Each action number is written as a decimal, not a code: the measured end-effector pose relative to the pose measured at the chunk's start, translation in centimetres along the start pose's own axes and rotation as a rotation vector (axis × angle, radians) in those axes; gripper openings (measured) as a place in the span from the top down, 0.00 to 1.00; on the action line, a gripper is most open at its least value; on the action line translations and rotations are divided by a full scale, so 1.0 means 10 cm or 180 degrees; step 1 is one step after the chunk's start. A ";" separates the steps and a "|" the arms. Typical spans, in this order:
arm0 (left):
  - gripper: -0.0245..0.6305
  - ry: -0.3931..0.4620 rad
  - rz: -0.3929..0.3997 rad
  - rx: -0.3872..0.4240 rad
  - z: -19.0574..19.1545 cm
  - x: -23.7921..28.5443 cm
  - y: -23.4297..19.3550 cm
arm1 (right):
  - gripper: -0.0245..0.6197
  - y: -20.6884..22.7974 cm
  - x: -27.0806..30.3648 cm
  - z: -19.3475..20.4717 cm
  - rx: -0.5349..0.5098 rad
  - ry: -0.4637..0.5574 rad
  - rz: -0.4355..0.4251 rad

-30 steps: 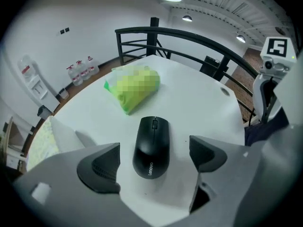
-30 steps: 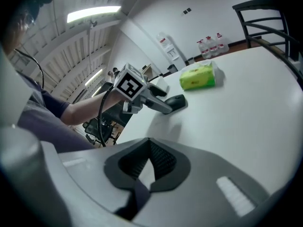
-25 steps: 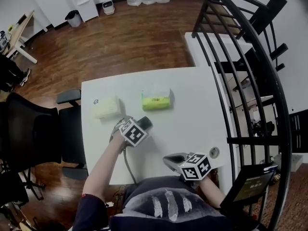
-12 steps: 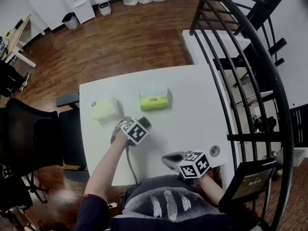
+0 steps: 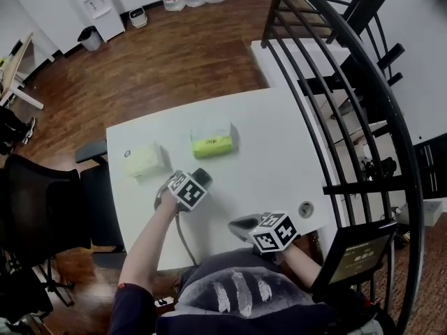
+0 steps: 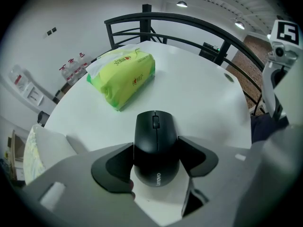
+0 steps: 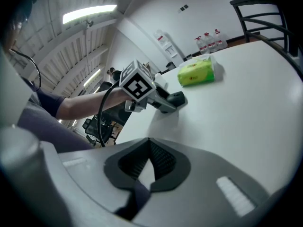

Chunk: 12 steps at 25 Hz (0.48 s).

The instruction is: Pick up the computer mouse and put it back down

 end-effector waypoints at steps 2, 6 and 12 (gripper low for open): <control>0.49 -0.0015 0.0002 -0.0009 0.00 -0.01 0.00 | 0.96 0.00 -0.01 0.00 0.0001 0.0007 0.0028; 0.50 -0.0043 -0.0011 -0.0026 -0.01 -0.02 0.01 | 0.96 -0.02 -0.08 0.02 -0.0005 0.0051 0.0077; 0.50 0.0062 -0.0038 -0.0159 -0.08 -0.19 0.02 | 0.96 -0.04 -0.18 0.05 -0.0020 0.0097 0.0130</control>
Point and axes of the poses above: the fingertips, and each gripper's own axes: x forward along the fingers, y to its right, z out of its underside, the point moved 1 cm from there along -x, backward along the fingers, and after that the axes turned 9 degrees about -z, right-handed, at the moved point
